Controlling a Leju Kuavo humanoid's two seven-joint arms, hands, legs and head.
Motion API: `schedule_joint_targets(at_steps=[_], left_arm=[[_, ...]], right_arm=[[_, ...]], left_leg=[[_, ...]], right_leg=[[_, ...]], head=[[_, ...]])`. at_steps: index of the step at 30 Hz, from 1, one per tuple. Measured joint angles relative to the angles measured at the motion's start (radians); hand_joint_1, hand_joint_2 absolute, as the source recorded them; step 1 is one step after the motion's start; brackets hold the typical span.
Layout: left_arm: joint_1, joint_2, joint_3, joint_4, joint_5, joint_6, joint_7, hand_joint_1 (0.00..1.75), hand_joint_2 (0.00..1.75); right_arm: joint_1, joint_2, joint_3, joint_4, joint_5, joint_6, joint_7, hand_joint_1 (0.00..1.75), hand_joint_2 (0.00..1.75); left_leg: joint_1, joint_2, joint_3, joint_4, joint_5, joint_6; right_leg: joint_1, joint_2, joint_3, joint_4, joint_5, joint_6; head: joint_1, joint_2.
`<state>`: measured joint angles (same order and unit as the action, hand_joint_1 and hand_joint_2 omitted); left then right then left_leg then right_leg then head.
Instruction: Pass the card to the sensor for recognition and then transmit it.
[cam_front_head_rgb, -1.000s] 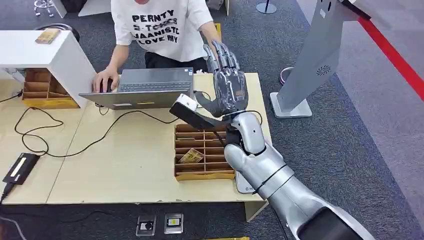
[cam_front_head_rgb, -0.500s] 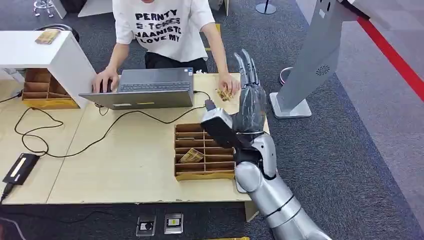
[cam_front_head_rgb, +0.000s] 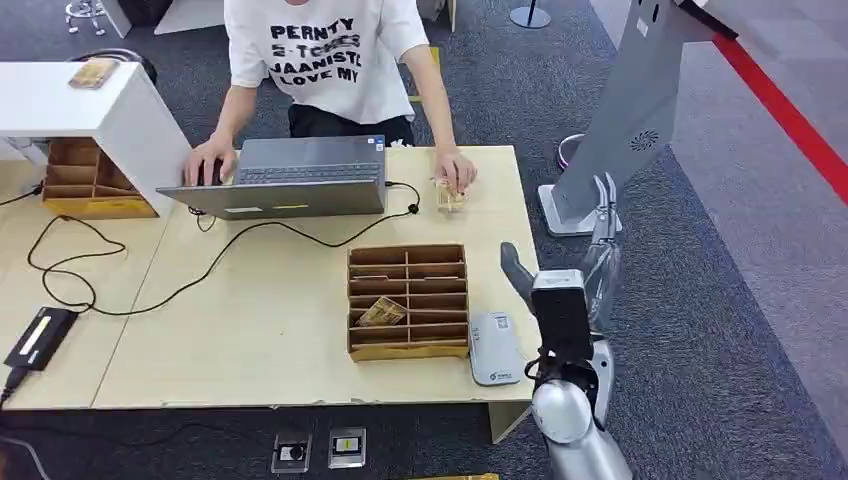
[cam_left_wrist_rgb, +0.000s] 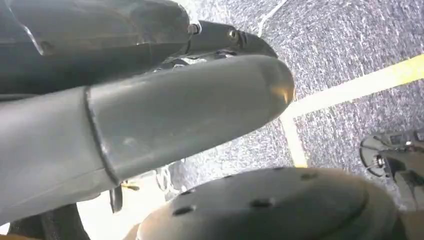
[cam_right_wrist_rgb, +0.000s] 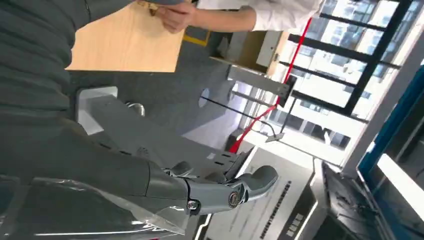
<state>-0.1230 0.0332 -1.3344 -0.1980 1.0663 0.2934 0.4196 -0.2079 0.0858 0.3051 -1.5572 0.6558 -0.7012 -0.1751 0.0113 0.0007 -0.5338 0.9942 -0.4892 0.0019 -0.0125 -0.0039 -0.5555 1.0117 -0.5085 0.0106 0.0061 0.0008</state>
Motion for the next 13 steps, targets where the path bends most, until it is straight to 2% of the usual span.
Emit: schedule_joint_targets(at_steps=[8, 12, 13], left_arm=[[0.005, 0.003, 0.067, 0.000, 0.036, 0.010, 0.000, 0.00, 0.00], [0.007, 0.008, 0.100, 0.000, 0.066, 0.121, -0.101, 0.00, 0.00], [0.007, 0.008, 0.110, 0.000, 0.071, 0.130, -0.109, 0.00, 0.00]], right_arm=[[0.118, -0.023, -0.067, -0.073, 0.021, 0.000, 0.030, 0.00, 1.75], [0.153, -0.032, -0.091, -0.092, 0.004, 0.001, 0.034, 0.00, 1.75], [0.159, -0.034, -0.093, -0.095, -0.006, 0.000, 0.035, 0.00, 1.75]], left_leg=[[0.000, 0.000, 0.000, 0.000, 0.000, 0.000], [0.000, 0.000, 0.000, 0.000, 0.000, 0.000], [0.000, 0.000, 0.000, 0.000, 0.000, 0.000]], right_leg=[[0.000, 0.000, 0.000, 0.000, 0.000, 0.000], [0.000, 0.001, 0.000, 0.000, 0.000, 0.000], [0.000, 0.001, 0.000, 0.000, 0.000, 0.000]], head=[[0.000, 0.000], [0.000, 0.000], [0.000, 0.000]])
